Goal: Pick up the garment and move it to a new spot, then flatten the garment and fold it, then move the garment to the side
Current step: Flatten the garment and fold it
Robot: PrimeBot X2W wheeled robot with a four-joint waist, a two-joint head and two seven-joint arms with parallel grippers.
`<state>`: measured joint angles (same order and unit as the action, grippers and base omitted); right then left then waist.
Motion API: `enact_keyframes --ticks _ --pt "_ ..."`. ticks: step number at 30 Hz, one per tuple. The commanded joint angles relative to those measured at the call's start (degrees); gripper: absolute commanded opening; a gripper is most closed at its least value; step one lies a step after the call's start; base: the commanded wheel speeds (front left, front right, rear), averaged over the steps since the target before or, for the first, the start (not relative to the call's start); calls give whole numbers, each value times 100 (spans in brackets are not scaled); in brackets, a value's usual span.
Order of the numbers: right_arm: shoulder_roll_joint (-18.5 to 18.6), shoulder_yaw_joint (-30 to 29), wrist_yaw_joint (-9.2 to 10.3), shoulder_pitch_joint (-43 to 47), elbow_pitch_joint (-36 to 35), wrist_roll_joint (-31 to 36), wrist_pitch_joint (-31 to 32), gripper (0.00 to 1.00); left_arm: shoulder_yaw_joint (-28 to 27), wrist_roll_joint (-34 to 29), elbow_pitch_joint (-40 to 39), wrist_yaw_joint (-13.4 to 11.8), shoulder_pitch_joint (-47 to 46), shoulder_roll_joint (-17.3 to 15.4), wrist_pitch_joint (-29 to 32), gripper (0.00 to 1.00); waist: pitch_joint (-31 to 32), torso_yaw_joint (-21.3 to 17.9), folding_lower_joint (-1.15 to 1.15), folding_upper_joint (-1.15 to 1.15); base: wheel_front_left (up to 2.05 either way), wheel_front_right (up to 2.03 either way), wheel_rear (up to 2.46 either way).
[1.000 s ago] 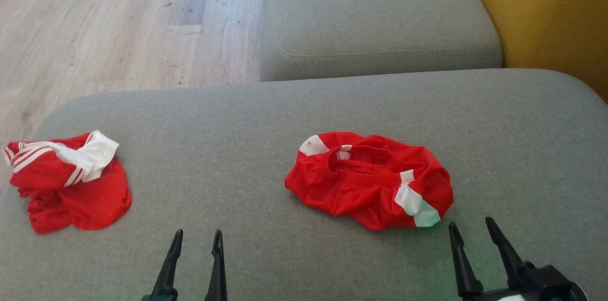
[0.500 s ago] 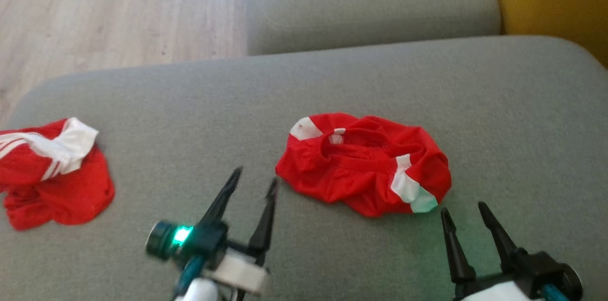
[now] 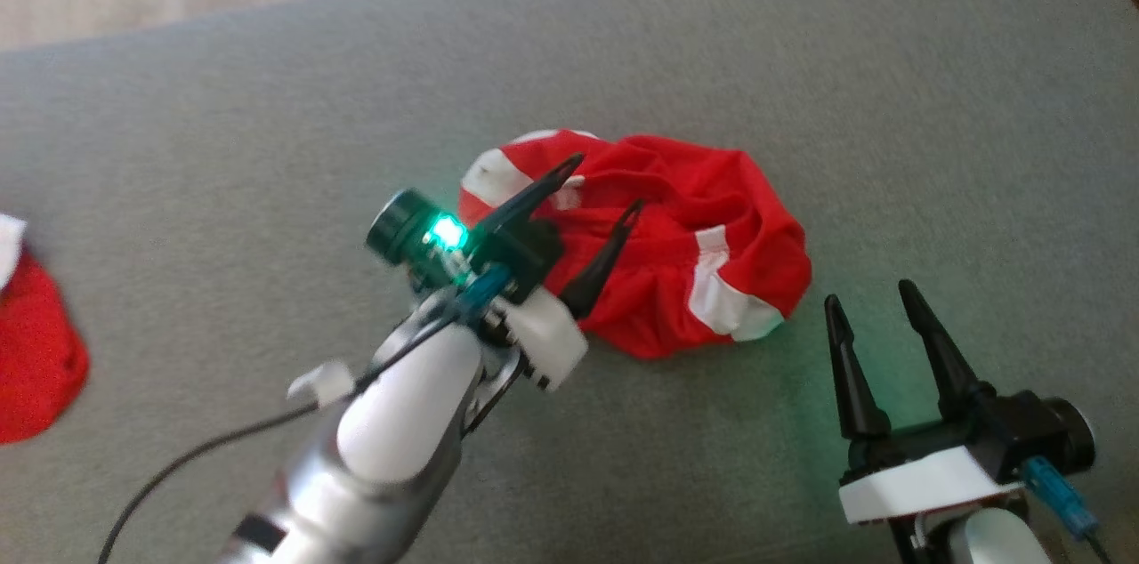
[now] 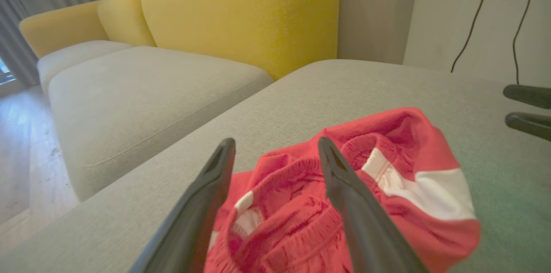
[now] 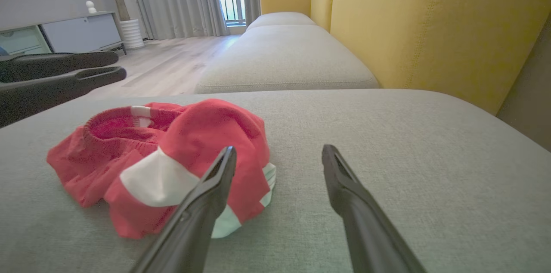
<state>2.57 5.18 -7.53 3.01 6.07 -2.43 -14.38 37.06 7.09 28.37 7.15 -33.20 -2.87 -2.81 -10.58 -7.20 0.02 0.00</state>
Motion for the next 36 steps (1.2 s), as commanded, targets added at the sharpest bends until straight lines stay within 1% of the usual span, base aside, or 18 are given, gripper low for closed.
enact_keyframes --ticks 1,5,8,12,17,21,26,29,31,32,34,35,36 --pt "33 112 4 -166 -200 35 -62 100 -36 81 -96 23 -332 -1 61 100 -327 -283 -2 0 0 0 0" --pt "32 100 4 -283 -235 31 -62 100 780 540 118 31 -874 -74 379 100 -532 -450 -2 0 0 0 0" --pt "32 105 4 -335 -260 2 -62 100 1314 946 190 32 -1229 -253 586 100 -626 -559 -2 0 0 0 0" --pt "32 108 4 -354 -264 -44 -62 100 1831 1440 220 33 -1562 -473 768 100 -686 -657 -2 0 0 0 0" --pt "32 108 4 -329 -240 -65 -62 100 2188 1857 235 33 -1708 -687 808 100 -660 -727 -2 0 0 0 0" --pt "32 90 4 -317 -254 -68 -62 100 2428 2112 205 33 -1735 -789 859 99 -649 -743 -2 0 0 0 0" --pt "32 75 4 -330 -267 -75 -62 100 2753 2393 100 34 -1863 -870 796 88 -665 -753 -2 0 0 0 0" --pt "32 92 4 -325 -260 -86 -62 100 2921 2523 72 34 -1949 -881 733 85 -673 -762 -2 0 0 0 0" --pt "32 106 4 -324 -247 -92 -62 100 3012 2598 85 34 -1995 -893 696 81 -673 -777 -2 0 0 0 0" --pt "32 112 4 -327 -241 -96 -62 100 3058 2631 94 34 -2017 -902 676 73 -671 -786 -2 0 0 0 0" --pt "32 115 4 -328 -232 -104 -62 100 3146 2685 110 34 -2058 -923 633 36 -660 -805 -2 0 0 0 0" --pt "32 113 4 -327 -227 -107 -62 100 3193 2730 114 34 -2071 -931 628 14 -655 -813 -2 0 0 0 0" --pt "31 109 4 -327 -222 -109 -62 100 3260 2782 109 34 -2088 -944 654 0 -650 -818 -2 0 0 0 0"
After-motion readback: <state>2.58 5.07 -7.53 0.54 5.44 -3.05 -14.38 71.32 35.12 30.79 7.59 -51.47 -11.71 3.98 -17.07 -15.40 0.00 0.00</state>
